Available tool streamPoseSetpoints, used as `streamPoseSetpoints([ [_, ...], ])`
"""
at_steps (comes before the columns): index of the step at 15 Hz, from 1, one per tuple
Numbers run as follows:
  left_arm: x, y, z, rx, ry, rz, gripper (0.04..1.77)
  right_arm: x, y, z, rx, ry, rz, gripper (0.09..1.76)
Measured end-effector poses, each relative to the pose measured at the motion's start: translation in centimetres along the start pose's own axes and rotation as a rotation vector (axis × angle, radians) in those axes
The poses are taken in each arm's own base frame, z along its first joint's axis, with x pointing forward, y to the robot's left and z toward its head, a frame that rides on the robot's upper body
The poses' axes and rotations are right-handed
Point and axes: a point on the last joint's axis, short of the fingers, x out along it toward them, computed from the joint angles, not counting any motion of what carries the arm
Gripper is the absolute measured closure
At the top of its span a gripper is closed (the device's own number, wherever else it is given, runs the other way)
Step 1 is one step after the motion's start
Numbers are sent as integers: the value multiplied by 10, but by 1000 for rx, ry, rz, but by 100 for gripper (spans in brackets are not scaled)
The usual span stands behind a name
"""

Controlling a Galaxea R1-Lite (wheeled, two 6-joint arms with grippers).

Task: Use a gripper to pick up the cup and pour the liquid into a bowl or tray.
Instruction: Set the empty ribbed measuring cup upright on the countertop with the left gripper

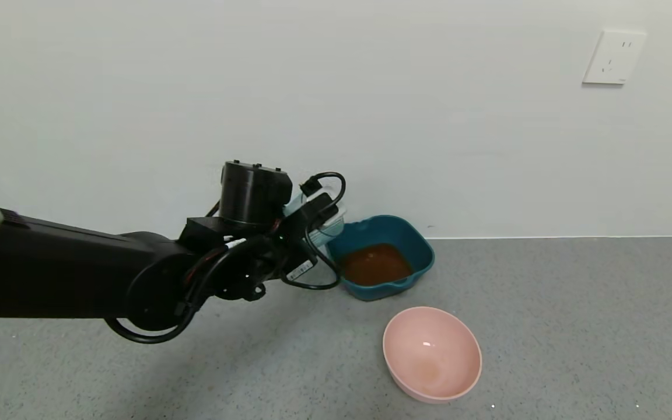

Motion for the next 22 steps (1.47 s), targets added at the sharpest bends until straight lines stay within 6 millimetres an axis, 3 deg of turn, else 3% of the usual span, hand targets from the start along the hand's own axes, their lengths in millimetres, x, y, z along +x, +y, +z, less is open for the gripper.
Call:
streamPoseSetpoints([
  [5,-20,27,-22,-251,-69,-84,51,0,0,0,0,-1,0,14],
  [10,-24,44,-51,-452,-145,-148,51,0,0,0,0,-1,0,14],
  [15,-17,56,-80,-741,-239,-67,51,0,0,0,0,-1,0,14],
  [18,-5,50,-92,-786,-242,-48,51,0,0,0,0,-1,0,14],
  [22,25,34,-103,-798,-271,-35,51,0,0,0,0,-1,0,14],
])
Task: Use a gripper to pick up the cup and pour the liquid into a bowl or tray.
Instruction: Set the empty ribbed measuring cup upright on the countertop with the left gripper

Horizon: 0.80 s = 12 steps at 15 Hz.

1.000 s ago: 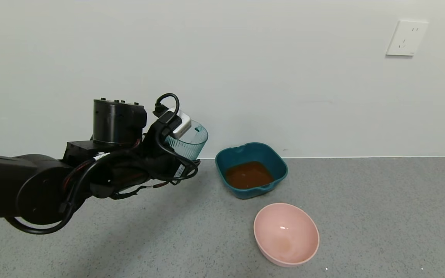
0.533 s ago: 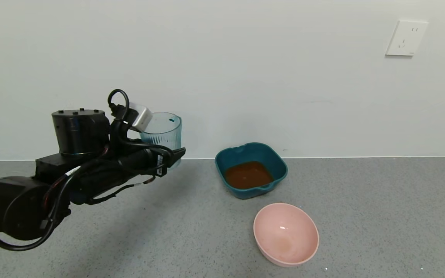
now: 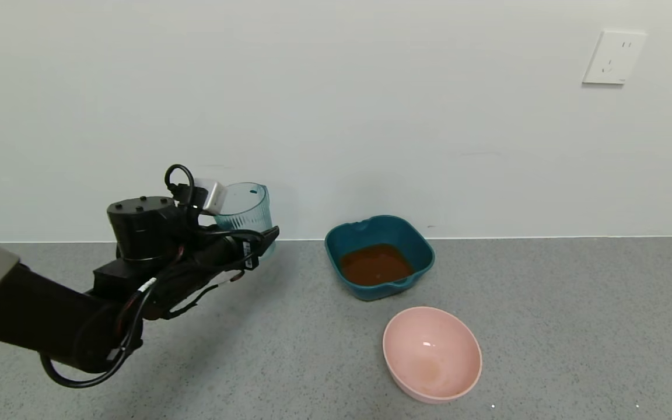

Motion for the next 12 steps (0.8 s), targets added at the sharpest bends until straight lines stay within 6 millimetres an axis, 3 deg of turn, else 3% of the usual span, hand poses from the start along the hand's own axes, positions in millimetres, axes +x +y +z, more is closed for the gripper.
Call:
streamPoseSetpoints([
  [5,28,-5,-41,-21,48,-17,51,0,0,0,0,0,0,14],
  [12,40,-3,-88,-23,98,-4,51,0,0,0,0,0,0,14],
])
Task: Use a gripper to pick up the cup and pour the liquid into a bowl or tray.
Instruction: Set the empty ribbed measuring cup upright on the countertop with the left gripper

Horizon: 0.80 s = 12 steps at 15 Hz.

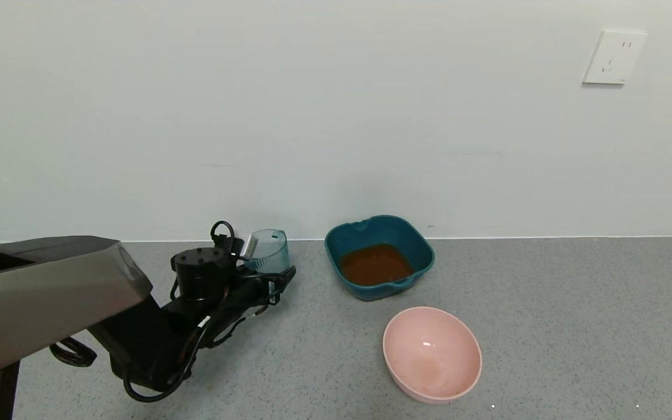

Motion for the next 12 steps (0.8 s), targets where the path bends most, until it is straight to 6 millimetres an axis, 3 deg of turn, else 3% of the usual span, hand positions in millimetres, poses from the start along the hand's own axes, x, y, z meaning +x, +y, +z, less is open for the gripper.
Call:
streamPoseSetpoints([
  [6,-3,1,-28,1,16,1,51,0,0,0,0,0,0,14],
  [12,-8,0,-38,-2,31,0,51,0,0,0,0,0,0,14],
])
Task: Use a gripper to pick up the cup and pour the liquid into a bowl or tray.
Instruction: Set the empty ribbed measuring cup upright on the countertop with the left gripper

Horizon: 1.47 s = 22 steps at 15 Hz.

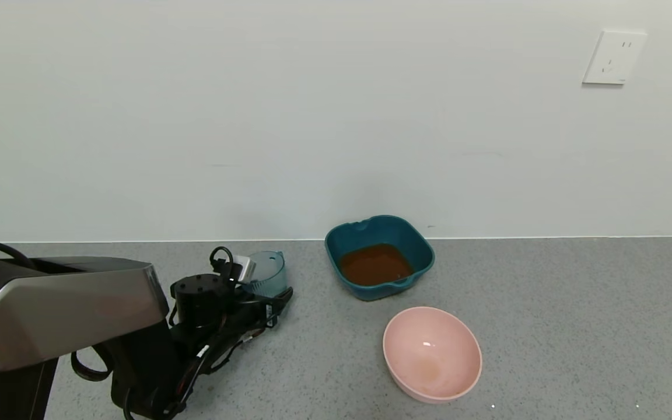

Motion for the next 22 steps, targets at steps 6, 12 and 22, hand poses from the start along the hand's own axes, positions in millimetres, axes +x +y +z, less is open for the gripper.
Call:
streamPoseSetpoints([
  [6,-2,-3,-5,5,-23,-1,51,0,0,0,0,0,0,14],
  [12,-4,-4,-12,8,-1,-3,51,0,0,0,0,0,0,14],
  [22,-6,-3,-11,6,8,-1,24,0,0,0,0,0,0,14],
])
